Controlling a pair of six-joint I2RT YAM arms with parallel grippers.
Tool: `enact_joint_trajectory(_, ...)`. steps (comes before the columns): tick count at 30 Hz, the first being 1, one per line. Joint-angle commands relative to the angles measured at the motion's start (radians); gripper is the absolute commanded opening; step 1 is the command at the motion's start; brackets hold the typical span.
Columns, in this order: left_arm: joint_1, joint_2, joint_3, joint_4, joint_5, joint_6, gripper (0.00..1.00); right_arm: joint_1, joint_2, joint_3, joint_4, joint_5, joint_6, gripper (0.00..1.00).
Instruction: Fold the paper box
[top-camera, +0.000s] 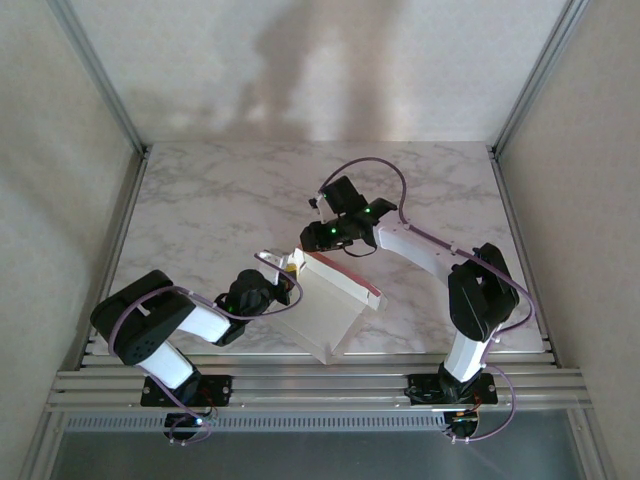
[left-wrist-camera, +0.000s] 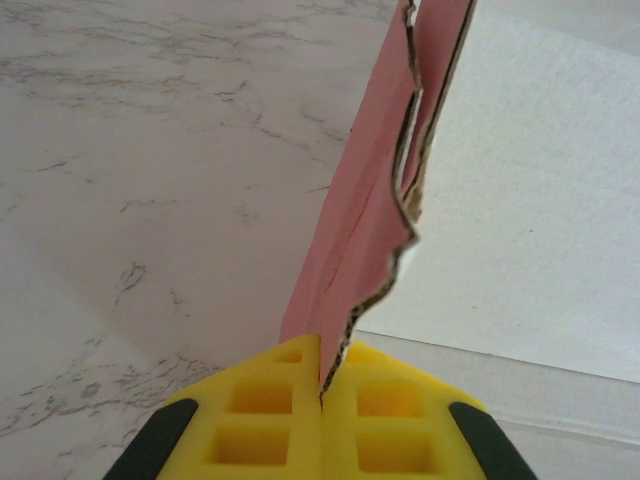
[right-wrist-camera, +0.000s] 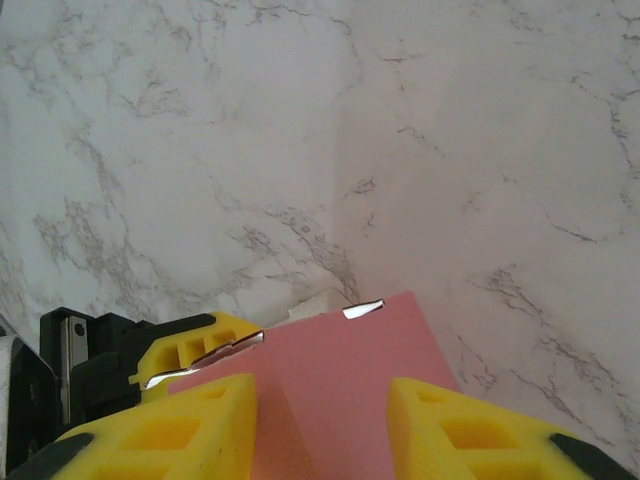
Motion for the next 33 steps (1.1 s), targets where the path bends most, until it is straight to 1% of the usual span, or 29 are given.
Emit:
enact_joint_trajectory(1,-0.014,0.020,-0.022,-0.201,0.007,0.011,0.00,0.013,0.011,-0.028,0.006,0.010,-0.024,0.39)
enact_joint_trajectory(9,-0.015,-0.008,-0.024,-0.224,0.001,0.013,0.00,0.015,0.017,-0.057,0.041,0.028,-0.026,0.37)
enact_joint_trajectory(14,-0.015,-0.025,-0.024,-0.236,0.001,0.019,0.00,0.014,-0.008,-0.086,0.080,0.041,-0.026,0.39)
enact_joint_trajectory(24,-0.017,-0.025,-0.021,-0.237,0.006,0.024,0.00,0.011,-0.088,-0.189,0.302,0.028,0.036,0.39)
enact_joint_trajectory(33,-0.018,-0.023,-0.023,-0.232,0.006,0.024,0.00,0.004,-0.072,-0.231,0.434,0.012,0.096,0.39)
